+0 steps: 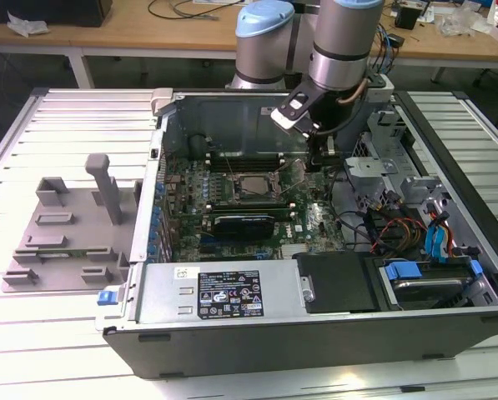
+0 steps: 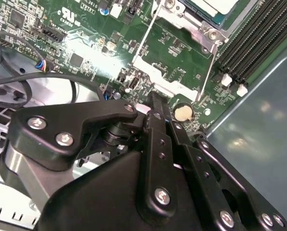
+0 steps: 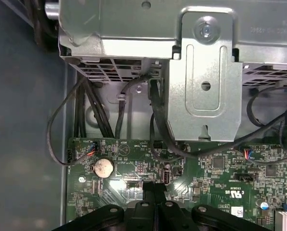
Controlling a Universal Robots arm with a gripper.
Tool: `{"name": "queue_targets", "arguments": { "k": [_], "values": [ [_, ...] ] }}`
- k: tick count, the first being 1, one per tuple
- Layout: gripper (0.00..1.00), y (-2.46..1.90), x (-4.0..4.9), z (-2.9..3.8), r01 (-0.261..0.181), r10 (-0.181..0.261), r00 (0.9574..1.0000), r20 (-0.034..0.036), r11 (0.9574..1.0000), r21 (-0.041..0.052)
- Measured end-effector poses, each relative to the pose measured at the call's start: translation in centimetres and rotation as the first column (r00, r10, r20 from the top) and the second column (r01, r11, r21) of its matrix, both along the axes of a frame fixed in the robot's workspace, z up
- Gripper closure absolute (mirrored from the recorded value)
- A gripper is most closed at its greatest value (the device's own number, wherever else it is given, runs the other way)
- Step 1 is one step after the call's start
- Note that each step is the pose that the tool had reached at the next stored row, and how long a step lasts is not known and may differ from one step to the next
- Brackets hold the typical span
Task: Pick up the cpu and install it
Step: 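Close the cpu cover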
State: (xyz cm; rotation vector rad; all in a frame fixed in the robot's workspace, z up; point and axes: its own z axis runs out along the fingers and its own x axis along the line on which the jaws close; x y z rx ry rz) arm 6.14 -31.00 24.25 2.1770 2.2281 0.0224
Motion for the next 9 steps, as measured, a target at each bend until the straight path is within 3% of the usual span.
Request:
{"name": "queue_targets", "arguments": {
  "k": [4, 9],
  "values": [
    [0.89, 0.0, -0.01, -0.01, 0.0, 0.0, 1.0, -0.0002, 1.0, 0.0],
    [0.89, 0.0, -1.21, -0.02, 0.0, 0.0, 1.0, 0.0004, 1.0, 0.0007]
  ]
}}
